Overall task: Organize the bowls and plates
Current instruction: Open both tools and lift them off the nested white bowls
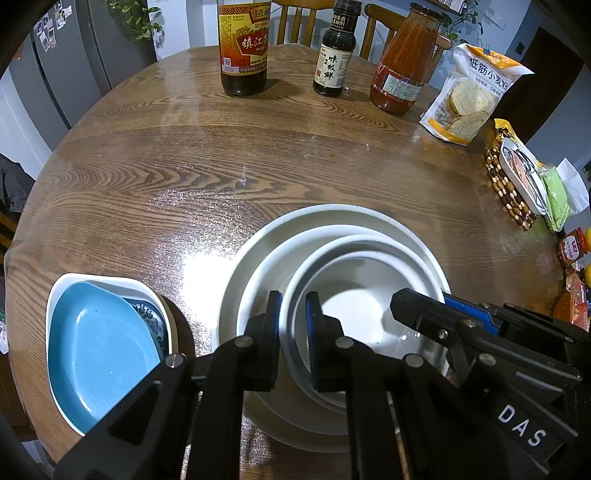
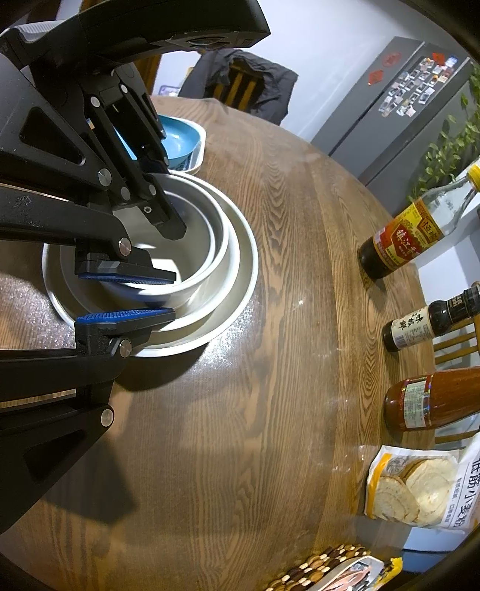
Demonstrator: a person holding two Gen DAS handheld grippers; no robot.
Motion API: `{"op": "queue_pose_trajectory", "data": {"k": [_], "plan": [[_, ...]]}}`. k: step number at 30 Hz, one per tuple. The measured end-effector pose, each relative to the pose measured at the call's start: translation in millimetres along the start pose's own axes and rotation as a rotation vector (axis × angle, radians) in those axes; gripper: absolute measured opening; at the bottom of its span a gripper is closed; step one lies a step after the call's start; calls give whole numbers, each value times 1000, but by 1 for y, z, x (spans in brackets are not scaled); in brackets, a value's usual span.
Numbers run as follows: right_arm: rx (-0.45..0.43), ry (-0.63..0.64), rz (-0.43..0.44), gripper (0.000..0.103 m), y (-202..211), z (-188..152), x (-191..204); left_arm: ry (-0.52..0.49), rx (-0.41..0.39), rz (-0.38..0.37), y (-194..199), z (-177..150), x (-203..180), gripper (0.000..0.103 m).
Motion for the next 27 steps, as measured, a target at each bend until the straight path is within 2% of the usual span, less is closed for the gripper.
{"op": "queue_pose_trajectory", "data": {"k": [27], "plan": [[7,-6,-19,16,1,-1,0,11,9,-19,-1,-3,-1,14]]}}
Point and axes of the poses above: each gripper's, at about its wrist camera, not at the fingertips, and y roughly against the way its jaws point, x to its left, z to its top, the point moved 6 cm from there along -y, roughly the way its jaws point, and after that the axes turned 6 degrees about -z, right-handed, at the moved point
